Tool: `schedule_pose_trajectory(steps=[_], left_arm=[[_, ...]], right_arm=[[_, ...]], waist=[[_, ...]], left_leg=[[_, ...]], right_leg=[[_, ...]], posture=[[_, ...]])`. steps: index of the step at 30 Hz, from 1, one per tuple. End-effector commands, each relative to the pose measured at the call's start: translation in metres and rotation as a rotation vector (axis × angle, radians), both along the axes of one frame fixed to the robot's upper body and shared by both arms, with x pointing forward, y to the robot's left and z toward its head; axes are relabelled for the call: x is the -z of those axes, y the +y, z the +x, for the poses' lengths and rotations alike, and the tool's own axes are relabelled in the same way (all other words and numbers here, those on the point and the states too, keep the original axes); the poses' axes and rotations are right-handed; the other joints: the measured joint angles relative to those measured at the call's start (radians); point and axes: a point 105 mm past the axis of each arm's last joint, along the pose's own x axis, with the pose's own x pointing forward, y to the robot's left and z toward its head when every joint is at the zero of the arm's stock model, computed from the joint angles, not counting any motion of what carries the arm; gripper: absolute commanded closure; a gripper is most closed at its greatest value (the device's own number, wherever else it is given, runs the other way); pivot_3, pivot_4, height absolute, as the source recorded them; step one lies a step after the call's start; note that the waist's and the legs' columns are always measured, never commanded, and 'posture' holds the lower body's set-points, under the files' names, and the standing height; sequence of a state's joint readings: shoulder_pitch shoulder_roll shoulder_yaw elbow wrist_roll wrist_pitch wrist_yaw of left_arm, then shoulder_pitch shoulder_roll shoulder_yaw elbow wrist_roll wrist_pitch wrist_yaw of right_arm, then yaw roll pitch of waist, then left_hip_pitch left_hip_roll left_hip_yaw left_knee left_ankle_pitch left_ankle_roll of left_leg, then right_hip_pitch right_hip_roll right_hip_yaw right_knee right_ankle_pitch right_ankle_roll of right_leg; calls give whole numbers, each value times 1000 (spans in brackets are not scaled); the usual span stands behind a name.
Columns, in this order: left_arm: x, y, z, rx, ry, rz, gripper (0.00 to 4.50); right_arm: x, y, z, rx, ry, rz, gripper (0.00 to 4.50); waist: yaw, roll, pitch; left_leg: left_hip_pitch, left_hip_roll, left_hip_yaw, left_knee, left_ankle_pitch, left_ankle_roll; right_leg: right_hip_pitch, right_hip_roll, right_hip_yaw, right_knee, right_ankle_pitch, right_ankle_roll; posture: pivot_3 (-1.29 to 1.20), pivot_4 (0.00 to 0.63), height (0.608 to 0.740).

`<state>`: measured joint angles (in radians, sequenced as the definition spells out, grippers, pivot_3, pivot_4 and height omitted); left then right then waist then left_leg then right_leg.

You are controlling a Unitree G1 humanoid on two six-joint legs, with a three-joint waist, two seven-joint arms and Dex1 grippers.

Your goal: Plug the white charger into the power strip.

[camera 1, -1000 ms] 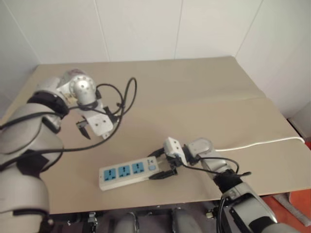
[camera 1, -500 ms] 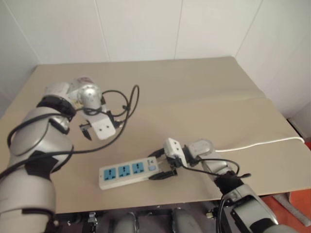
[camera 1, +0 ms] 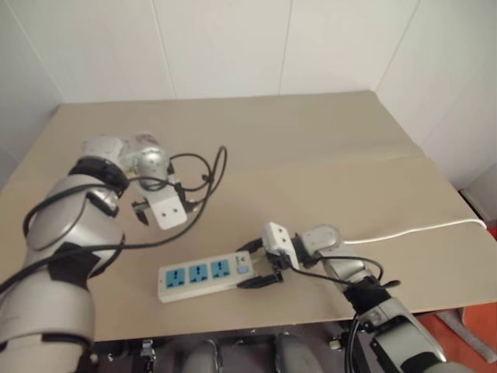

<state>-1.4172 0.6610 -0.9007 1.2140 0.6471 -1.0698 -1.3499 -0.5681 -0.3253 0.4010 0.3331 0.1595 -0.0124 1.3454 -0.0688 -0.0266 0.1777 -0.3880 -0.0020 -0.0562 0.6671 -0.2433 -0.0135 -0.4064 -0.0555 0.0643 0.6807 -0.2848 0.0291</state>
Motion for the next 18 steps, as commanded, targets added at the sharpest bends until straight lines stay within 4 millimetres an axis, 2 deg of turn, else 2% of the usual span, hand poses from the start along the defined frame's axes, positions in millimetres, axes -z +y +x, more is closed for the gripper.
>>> schedule_pose_trajectory(steps=[1,18], left_arm=[[-2,-1,2,8,-18,-7,0],[10,5,4,-67,-17,8,0]], right_arm=[[18,-4,-5,6,30,-79,1075],[21,-7,-5,19,30,-94,1075]], waist=[[0,0,0],[1,0,0]], left_leg=[[0,0,0,0,0,0],[0,0,0,1,0,0]], right_leg=[[0,0,0,0,0,0],[0,0,0,1,0,0]], posture=[[0,150,740],[0,150,740]])
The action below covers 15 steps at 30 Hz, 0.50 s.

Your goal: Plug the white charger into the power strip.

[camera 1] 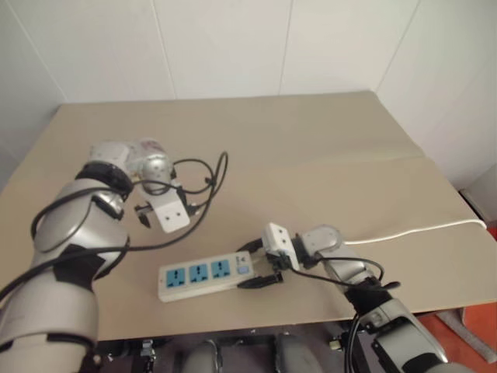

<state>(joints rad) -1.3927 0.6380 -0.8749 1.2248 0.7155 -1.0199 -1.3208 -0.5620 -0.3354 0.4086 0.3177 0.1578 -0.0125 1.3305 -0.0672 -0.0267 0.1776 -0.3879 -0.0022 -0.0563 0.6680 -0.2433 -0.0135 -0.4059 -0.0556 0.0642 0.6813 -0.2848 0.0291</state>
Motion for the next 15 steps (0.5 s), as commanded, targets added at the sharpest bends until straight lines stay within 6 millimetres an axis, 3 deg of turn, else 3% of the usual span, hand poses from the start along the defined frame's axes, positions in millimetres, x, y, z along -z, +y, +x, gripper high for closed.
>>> schedule_pose_trajectory(steps=[1,6,13,15], left_arm=[[0,3,2,-30,-14,-10,0],[5,5,3,-64,-22,-14,1146],[14,6,5,-98,-31,-22,3439],[15,6,5,-100,-31,-28,3481]], right_arm=[[21,-7,-5,13,42,-88,1075],[23,-7,-5,15,41,-95,1075],[23,-9,-5,22,36,-102,1075],[23,-9,-5,24,38,-103,1075]], waist=[[0,0,0],[0,0,0],[-1,0,0],[0,-1,-1]], left_leg=[[0,0,0,0,0,0],[0,0,0,0,0,0],[2,0,0,0,0,0],[3,0,0,0,0,0]], right_leg=[[0,0,0,0,0,0],[0,0,0,0,0,0],[1,0,0,1,0,0],[2,0,0,1,0,0]], posture=[[0,150,740],[0,150,740],[0,150,740],[0,150,740]])
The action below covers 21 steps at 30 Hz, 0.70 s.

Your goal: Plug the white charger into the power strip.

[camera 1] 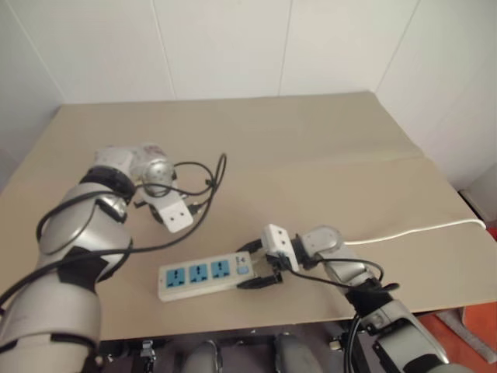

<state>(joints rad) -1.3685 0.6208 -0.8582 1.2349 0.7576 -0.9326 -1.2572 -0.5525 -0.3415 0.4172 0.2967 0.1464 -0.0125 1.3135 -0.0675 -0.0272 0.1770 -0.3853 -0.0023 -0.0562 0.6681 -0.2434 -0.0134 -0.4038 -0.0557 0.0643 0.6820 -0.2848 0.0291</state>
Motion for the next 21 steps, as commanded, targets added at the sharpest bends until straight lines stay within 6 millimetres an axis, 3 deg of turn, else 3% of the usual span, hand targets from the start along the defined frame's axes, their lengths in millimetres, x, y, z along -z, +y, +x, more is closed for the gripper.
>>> schedule_pose_trajectory(steps=[1,6,9,17,21], left_arm=[[6,6,-2,-30,10,-2,3481],[4,-4,1,-34,-14,-89,3481],[-9,-16,1,-49,2,-190,3481],[-81,-68,-6,-51,52,-705,3481],[-136,-95,-32,-92,257,-1234,3481]], right_arm=[[23,-9,-4,21,53,-93,1075],[25,-10,-4,20,50,-103,1075],[25,-10,-5,18,49,-103,1075],[24,-10,-5,18,44,-97,1075],[25,-8,-7,16,45,-90,1075]], waist=[[1,0,0],[2,0,-2],[5,0,-3],[3,-1,-3],[-3,0,-3]], left_leg=[[0,0,0,0,0,0],[1,0,0,0,0,0],[1,0,0,0,0,0],[-1,0,0,1,0,0],[-1,1,-3,1,0,0]], right_leg=[[0,0,0,0,0,0],[1,0,0,0,0,0],[1,0,0,1,0,0],[0,0,0,0,0,0],[0,0,0,1,0,0]], posture=[[0,150,740],[0,150,740],[0,150,740],[0,150,740],[0,150,740]])
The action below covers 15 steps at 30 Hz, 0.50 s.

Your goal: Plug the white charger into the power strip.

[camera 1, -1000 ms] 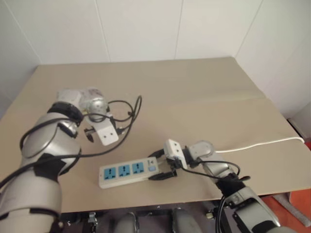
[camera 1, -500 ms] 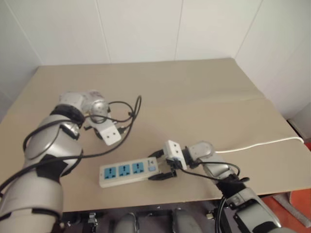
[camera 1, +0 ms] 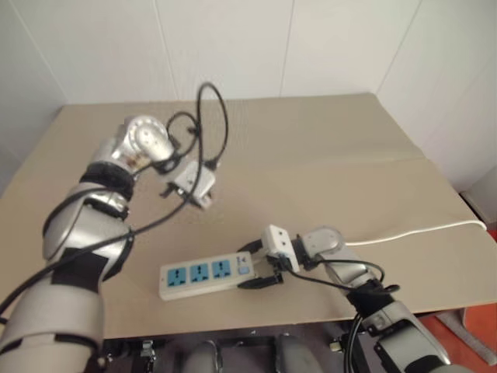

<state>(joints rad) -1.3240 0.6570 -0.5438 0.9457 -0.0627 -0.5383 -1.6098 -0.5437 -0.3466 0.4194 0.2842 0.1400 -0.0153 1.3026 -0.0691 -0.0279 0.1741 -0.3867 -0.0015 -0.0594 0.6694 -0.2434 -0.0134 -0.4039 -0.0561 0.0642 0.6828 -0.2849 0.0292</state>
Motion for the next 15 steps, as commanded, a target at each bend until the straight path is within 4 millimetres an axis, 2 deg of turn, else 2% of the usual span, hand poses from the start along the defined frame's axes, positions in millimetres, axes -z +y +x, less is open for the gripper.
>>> schedule_pose_trajectory(steps=[1,3,8,12,15], left_arm=[[-55,-19,-25,40,169,-486,3481],[-61,-22,-34,8,284,-671,3481],[-57,-19,-62,-148,620,-1079,3481],[-38,-10,-77,-285,728,-1121,3481],[-22,-2,-81,-390,768,-1116,3481]], right_arm=[[24,-7,-7,10,55,-83,1075],[24,-5,-7,13,57,-77,1075],[25,0,-5,39,74,-67,1075],[28,-1,-2,60,89,-77,1075],[30,-2,-2,67,95,-84,1075]], waist=[[-1,1,0],[-2,1,-1],[-4,2,-3],[-1,1,-3],[0,1,-3]], left_leg=[[1,0,-3,0,0,1],[2,0,-5,0,-1,1],[5,1,-7,1,-1,1],[5,2,-8,2,-1,1],[13,0,-8,1,-1,1]], right_leg=[[0,0,1,1,0,0],[1,-1,1,1,0,1],[2,-1,2,3,0,1],[1,0,2,5,0,1],[8,0,2,6,0,0]], posture=[[0,150,740],[0,150,740],[0,150,740],[0,150,740],[0,150,740]])
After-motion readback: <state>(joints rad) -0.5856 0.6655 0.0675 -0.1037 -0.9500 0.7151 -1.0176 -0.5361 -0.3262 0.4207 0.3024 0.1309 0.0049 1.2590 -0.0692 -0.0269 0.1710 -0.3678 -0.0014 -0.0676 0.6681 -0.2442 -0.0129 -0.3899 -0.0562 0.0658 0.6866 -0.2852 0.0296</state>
